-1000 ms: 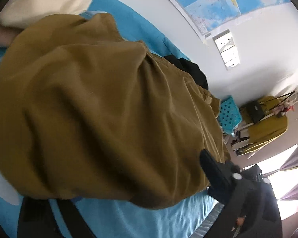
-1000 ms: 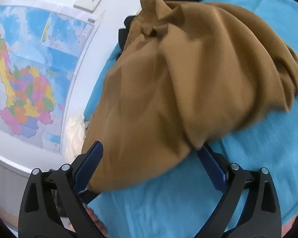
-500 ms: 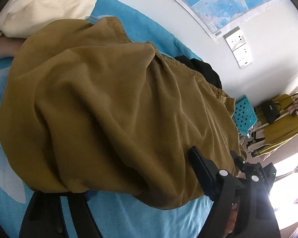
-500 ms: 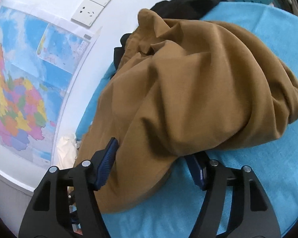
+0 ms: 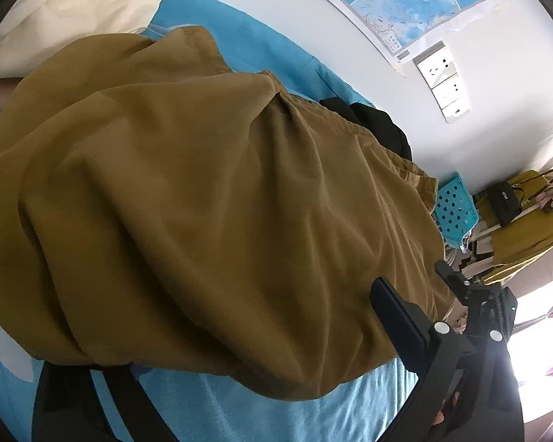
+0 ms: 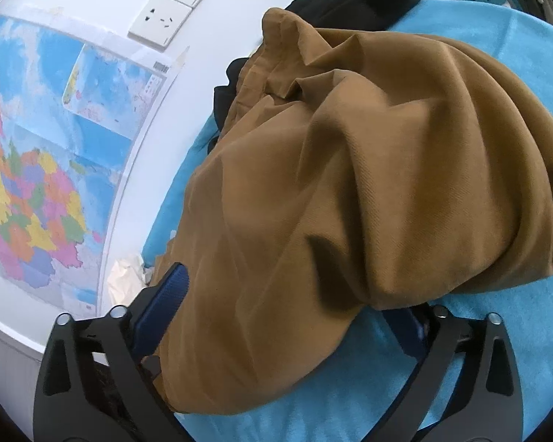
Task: Fold large clothes
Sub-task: 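Grasp the folded brown shirt bundle with both grippers from its edge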
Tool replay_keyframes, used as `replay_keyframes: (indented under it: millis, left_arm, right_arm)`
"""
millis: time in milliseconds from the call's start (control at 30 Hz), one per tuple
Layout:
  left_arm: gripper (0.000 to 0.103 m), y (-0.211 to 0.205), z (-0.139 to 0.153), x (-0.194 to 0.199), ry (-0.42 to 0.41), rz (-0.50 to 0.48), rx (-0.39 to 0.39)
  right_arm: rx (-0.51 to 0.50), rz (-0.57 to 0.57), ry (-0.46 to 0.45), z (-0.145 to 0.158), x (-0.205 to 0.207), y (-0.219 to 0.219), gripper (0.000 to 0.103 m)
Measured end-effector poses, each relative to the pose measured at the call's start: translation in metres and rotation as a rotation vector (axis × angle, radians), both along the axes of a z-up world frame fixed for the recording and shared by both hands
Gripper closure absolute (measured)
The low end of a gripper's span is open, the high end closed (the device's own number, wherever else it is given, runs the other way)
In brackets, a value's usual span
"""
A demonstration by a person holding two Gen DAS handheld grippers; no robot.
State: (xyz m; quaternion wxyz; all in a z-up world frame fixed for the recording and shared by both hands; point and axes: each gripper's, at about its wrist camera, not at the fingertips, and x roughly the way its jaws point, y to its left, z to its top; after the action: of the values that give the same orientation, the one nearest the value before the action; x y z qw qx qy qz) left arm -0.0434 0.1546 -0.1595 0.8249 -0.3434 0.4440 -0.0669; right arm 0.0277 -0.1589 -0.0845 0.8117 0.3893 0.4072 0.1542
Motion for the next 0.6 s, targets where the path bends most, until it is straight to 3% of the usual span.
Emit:
replay_keyframes:
  millis: [67, 100, 267, 333, 400, 467, 600]
  left_arm:
    - [0.008, 0.000, 0.000, 0.000, 0.002, -0.005, -0.003]
    - [0.008, 0.001, 0.000, 0.000, 0.003, -0.004, -0.003]
    - [0.015, 0.007, -0.002, -0.001, 0.007, 0.006, -0.030]
    - [0.020, 0.010, -0.002, -0.001, 0.010, 0.007, -0.031]
    - [0.026, 0.013, -0.003, 0.000, 0.016, 0.010, -0.033]
    - [0.032, 0.016, -0.004, 0.001, 0.025, 0.008, -0.038]
    - [0.037, 0.017, -0.004, 0.002, 0.038, -0.001, -0.026]
  right_arm:
    - [-0.006, 0.001, 0.004, -0.002, 0.001, -0.004, 0.039]
    - [0.012, 0.005, 0.007, -0.005, 0.002, -0.008, 0.043]
    - [0.022, 0.027, -0.007, -0.008, 0.002, -0.011, 0.046]
    - [0.028, 0.047, -0.004, -0.009, 0.005, -0.011, 0.042]
    - [0.140, 0.037, 0.003, -0.015, 0.009, -0.016, 0.024]
    - [0.137, 0.055, 0.009, -0.012, 0.013, -0.011, 0.015]
    - [0.118, 0.060, 0.012, -0.011, 0.016, -0.007, 0.015]
